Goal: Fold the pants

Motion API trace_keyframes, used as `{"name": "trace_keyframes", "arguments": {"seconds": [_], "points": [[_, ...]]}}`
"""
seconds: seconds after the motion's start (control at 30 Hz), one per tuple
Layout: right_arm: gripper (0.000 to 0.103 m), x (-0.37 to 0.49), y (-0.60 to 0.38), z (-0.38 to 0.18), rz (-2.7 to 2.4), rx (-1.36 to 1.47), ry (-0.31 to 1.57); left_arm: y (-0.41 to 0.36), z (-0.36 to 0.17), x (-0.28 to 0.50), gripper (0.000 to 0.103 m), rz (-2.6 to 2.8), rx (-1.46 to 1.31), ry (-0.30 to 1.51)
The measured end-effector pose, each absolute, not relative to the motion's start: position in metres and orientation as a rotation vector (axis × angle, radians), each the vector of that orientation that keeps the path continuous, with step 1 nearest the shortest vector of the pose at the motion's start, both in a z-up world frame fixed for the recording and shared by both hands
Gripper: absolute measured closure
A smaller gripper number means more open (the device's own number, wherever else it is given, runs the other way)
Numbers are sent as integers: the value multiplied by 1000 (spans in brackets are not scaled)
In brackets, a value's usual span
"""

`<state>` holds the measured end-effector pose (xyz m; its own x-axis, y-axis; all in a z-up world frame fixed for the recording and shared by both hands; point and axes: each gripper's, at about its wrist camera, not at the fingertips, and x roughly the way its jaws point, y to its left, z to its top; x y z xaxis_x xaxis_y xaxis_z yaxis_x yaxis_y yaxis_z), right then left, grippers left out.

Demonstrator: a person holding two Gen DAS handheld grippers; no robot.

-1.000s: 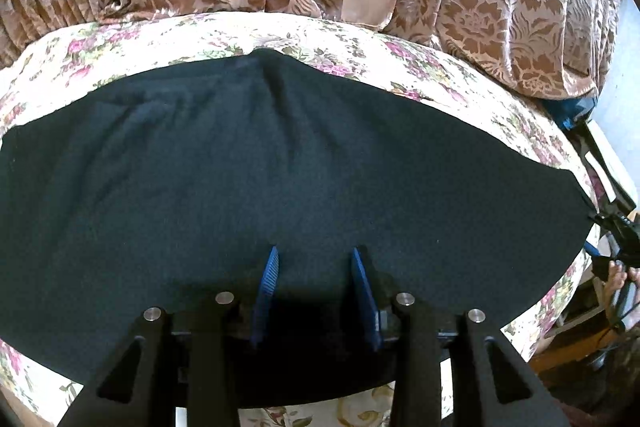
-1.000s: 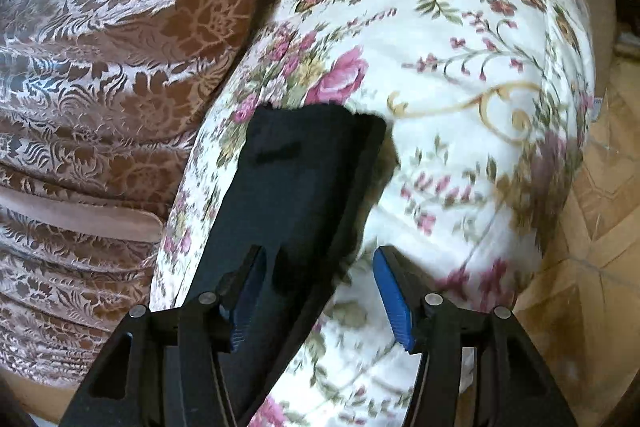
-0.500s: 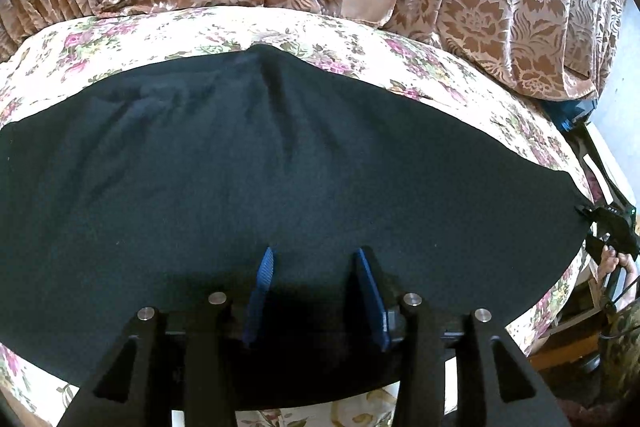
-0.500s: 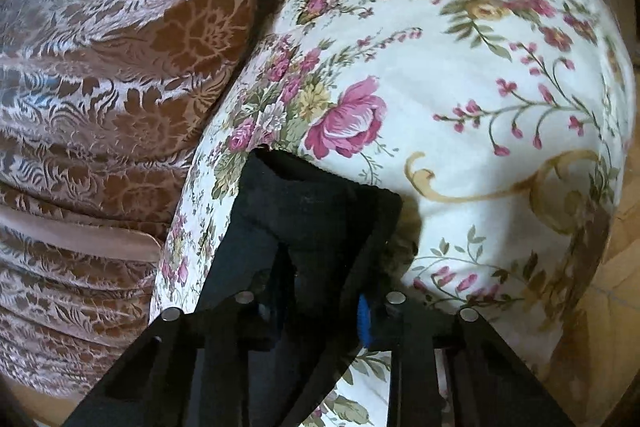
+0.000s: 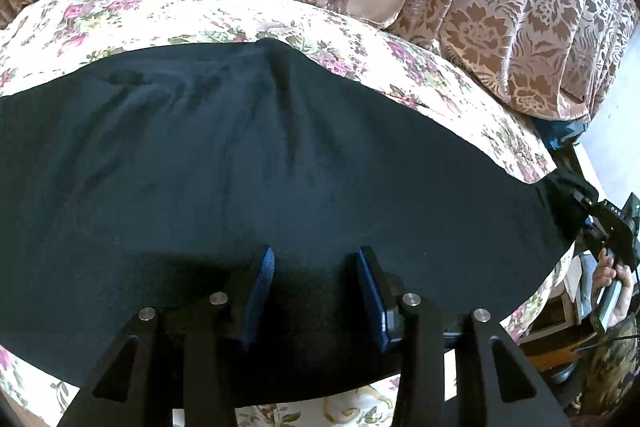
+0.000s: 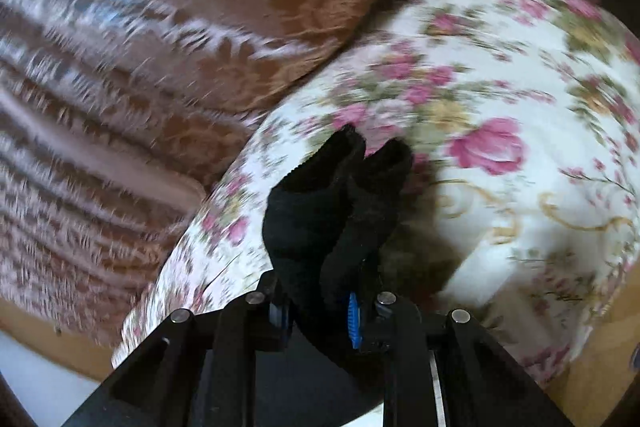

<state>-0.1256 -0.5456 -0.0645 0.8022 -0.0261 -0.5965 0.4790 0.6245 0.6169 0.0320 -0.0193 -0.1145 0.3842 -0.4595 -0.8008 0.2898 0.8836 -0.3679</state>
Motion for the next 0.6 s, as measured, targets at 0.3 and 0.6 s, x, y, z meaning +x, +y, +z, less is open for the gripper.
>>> {"name": "trace_keyframes", "arguments": {"seconds": [0.3,0.6], "points": [[83,-67,-414,-28,-30,602,685,-11,-98,33,69,-575,-289,1042],[82,-20,-251,-69,285,382,895,-3,-88,45,65,-675,-415,1031]]}}
